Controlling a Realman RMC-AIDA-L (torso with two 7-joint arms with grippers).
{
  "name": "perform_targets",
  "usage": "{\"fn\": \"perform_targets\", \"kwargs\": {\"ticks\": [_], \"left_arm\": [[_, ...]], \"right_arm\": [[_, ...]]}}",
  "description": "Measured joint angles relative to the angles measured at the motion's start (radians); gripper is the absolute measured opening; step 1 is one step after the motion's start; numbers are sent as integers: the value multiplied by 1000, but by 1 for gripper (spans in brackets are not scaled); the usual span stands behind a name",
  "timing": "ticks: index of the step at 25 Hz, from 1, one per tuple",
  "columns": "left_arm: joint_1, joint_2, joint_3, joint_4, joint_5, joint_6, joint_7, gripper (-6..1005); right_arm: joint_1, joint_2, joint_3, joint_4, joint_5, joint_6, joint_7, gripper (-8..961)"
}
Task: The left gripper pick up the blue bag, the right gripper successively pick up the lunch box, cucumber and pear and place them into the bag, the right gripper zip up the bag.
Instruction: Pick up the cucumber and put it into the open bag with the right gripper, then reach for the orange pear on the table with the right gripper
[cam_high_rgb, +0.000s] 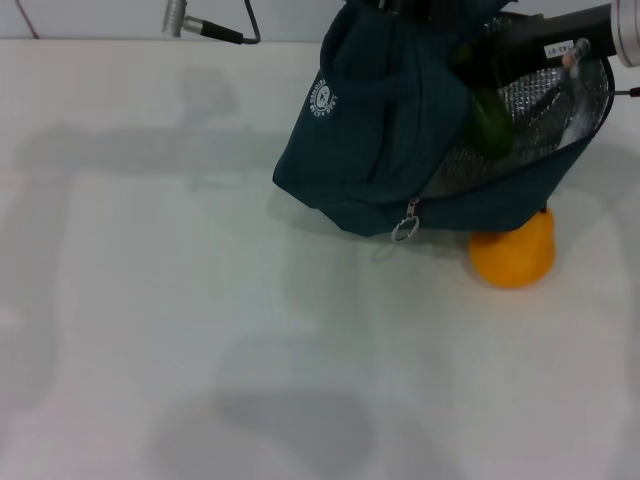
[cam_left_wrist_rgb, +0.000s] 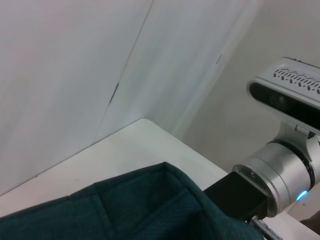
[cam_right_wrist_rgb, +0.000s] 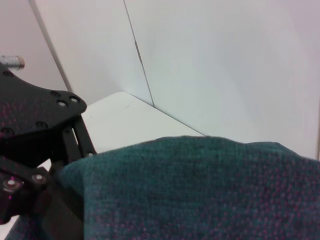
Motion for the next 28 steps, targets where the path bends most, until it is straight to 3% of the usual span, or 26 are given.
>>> {"fn": "perform_targets", "kwargs": {"ticks": [10, 21, 26, 28], "left_arm": [[0, 2, -2, 0, 1, -1, 1, 36], [-2, 2, -2, -2, 7, -14, 1, 36], [-4, 4, -2, -21, 13, -49, 7, 36], [-4, 4, -1, -24, 16, -66, 14, 36]], "right_arm": [[-80, 16, 37, -103, 7, 2, -1, 644], [-106, 24, 81, -116, 18, -43, -29, 627], [-114, 17, 171, -119, 46, -194, -79, 558], [-129, 14, 255, -120, 70, -311, -145, 530]]}}
